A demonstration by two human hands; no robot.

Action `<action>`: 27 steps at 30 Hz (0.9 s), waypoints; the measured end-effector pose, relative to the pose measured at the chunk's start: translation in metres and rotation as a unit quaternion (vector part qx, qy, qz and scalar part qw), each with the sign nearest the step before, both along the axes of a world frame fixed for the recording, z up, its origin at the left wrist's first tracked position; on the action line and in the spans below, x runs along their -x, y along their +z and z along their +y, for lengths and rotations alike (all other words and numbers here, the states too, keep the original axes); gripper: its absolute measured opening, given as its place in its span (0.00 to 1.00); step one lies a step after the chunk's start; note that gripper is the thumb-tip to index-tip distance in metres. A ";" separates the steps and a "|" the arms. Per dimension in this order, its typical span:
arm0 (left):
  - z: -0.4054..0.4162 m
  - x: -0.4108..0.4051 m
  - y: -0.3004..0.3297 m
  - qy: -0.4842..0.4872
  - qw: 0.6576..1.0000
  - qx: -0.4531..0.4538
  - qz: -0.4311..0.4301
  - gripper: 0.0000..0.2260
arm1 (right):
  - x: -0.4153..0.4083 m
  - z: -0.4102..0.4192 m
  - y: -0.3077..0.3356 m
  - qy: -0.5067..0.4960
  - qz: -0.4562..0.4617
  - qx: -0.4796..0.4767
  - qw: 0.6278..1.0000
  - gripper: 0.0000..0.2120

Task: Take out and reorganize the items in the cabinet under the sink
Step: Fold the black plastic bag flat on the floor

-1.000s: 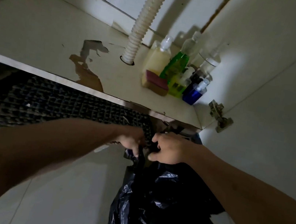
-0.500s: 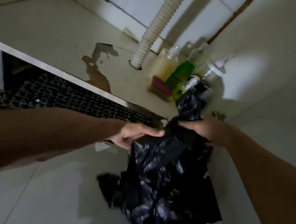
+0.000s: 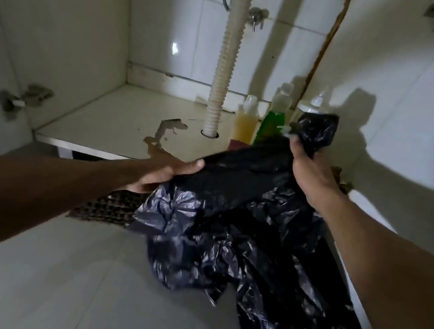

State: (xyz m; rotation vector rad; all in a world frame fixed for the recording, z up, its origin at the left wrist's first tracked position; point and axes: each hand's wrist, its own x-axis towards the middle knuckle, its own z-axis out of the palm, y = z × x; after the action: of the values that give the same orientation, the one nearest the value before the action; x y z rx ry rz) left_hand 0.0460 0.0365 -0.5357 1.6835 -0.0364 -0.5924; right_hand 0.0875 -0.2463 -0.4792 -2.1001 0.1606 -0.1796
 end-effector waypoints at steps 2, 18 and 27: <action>0.011 0.014 0.010 -0.032 0.997 -0.072 -0.024 0.19 | -0.010 0.003 0.008 -0.023 -0.024 -0.097 0.995 0.35; 0.117 0.141 0.003 0.251 0.891 -0.377 0.035 0.19 | -0.003 0.115 -0.033 0.363 0.197 -0.006 0.911 0.18; 0.136 0.193 -0.073 0.242 0.889 -0.280 0.269 0.31 | 0.013 0.179 -0.053 0.224 -0.021 0.340 0.913 0.51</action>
State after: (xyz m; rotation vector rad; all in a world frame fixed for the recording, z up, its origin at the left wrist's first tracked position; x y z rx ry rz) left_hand -0.1471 0.1722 -0.6091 1.9127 1.0148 -0.7028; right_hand 0.0745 -0.0676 -0.5317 -2.7535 -0.4793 0.0038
